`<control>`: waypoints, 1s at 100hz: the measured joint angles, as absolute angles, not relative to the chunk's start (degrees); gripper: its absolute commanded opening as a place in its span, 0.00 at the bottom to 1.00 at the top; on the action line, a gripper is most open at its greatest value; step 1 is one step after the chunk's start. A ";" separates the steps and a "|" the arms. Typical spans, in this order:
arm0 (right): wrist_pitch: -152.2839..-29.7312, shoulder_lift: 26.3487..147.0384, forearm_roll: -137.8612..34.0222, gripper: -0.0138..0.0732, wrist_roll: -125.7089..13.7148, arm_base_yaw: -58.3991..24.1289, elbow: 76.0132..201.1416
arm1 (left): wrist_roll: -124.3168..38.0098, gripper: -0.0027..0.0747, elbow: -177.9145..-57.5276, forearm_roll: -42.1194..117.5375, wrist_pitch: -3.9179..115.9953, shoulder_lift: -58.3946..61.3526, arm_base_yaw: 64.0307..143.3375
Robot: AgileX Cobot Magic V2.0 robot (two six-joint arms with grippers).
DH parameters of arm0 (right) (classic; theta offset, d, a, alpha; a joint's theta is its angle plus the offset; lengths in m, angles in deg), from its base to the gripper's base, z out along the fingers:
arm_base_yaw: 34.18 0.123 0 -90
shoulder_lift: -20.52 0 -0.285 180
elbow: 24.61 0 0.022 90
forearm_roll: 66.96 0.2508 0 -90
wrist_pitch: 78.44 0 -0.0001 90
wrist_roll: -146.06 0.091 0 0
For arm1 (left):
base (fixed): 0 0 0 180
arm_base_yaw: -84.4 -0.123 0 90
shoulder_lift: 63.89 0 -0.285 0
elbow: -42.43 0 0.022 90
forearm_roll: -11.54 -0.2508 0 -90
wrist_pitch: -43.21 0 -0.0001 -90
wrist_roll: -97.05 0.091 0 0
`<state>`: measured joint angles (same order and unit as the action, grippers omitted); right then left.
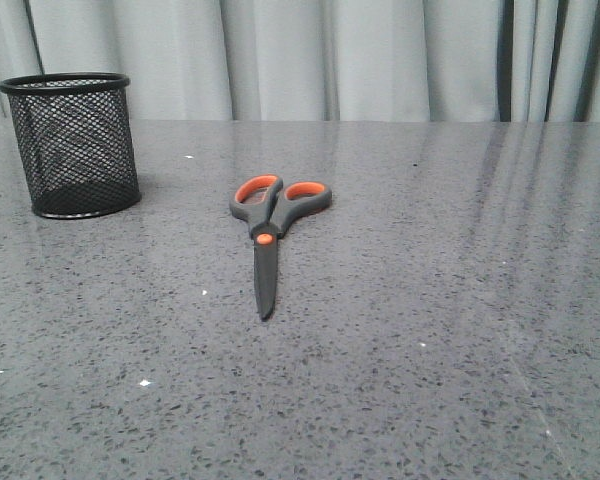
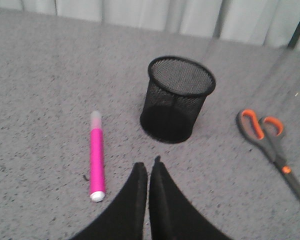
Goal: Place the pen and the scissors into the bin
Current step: 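Move the left gripper over the pink highlighter beside the mesh cup, then lower the left gripper and close it around the pink highlighter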
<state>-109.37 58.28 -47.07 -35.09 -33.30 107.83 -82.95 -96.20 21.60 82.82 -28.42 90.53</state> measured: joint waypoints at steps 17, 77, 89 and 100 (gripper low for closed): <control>-110.72 64.13 -47.20 0.09 -35.09 -33.30 110.37 | -82.95 0.01 -101.47 18.98 88.68 -21.19 90.53; -112.49 64.91 -47.33 0.58 -35.63 -33.30 110.98 | -82.53 0.56 -101.97 18.85 88.74 -16.18 90.53; -113.87 66.15 -47.22 0.58 -37.40 -32.35 113.43 | -81.70 0.54 -102.64 18.85 88.48 -13.26 90.53; -115.45 68.77 -47.15 0.58 -38.30 -31.73 116.80 | -80.55 0.51 -104.09 18.73 87.74 -9.32 90.53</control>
